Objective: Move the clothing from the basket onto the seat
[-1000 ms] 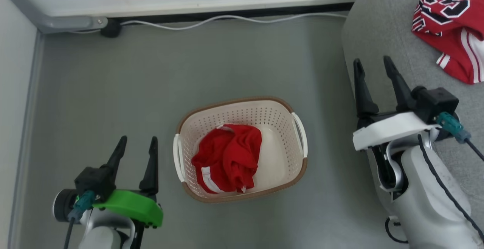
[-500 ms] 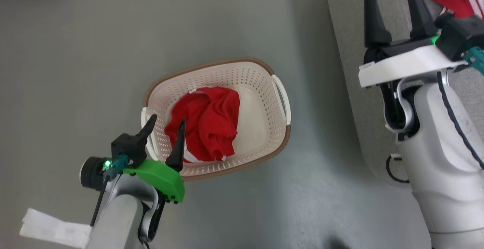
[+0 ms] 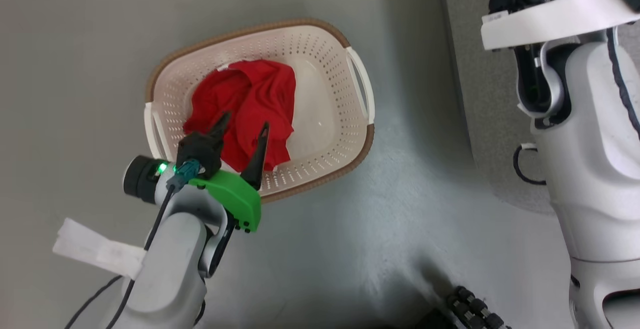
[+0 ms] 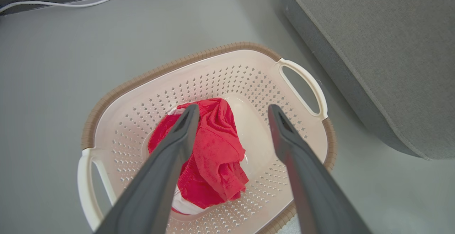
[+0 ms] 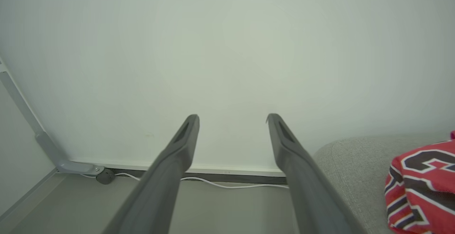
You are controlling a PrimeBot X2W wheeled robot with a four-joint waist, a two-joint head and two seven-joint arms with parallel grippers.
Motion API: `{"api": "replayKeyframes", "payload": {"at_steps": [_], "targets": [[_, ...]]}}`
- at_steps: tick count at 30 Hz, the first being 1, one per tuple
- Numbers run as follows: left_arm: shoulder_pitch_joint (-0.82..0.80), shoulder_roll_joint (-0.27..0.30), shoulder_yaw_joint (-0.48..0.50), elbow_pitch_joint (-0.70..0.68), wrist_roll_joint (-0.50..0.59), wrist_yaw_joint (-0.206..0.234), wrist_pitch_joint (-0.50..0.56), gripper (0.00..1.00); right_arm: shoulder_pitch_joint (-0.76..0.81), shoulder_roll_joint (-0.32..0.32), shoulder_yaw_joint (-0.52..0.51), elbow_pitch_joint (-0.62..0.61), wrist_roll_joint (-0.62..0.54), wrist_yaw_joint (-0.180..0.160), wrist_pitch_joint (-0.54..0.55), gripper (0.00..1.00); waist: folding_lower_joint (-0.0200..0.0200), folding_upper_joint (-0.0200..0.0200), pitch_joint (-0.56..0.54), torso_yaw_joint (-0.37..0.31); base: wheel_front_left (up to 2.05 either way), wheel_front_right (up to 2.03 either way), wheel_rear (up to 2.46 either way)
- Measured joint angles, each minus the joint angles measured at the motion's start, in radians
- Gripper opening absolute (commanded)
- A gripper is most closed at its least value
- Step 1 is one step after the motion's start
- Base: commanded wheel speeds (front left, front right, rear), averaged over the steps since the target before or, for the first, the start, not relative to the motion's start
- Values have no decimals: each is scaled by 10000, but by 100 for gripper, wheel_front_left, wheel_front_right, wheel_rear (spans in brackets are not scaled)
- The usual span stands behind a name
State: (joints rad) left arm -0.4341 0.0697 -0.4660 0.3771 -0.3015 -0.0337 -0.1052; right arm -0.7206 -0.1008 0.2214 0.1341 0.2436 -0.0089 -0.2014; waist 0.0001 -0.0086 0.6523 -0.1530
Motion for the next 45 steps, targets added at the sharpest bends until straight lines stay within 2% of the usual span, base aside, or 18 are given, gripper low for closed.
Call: {"api": "replayKeyframes", "payload": {"at_steps": [12,27,34,45], "targets": [[-773,-111,-487,940,203,-249,88,100,-889,104,115,188,-15,105,-190,100,1,0,1516,-237,0,0,0],[-1474,-42,-407,2094,337,-261,226,100,-1982,274,510,378,-13,205,-368,100,0,-1,2370,-797,0,0,0],[-1848,100,-184,2619,353,-42,232,100,-2272,343,779,510,-6,207,-445,100,-1,0,2678,-1058,0,0,0],[-2460,270,29,2968,926,696,-339,100,-2399,372,903,788,29,199,-506,100,-1,0,2905,-1210,0,0,0]]}}
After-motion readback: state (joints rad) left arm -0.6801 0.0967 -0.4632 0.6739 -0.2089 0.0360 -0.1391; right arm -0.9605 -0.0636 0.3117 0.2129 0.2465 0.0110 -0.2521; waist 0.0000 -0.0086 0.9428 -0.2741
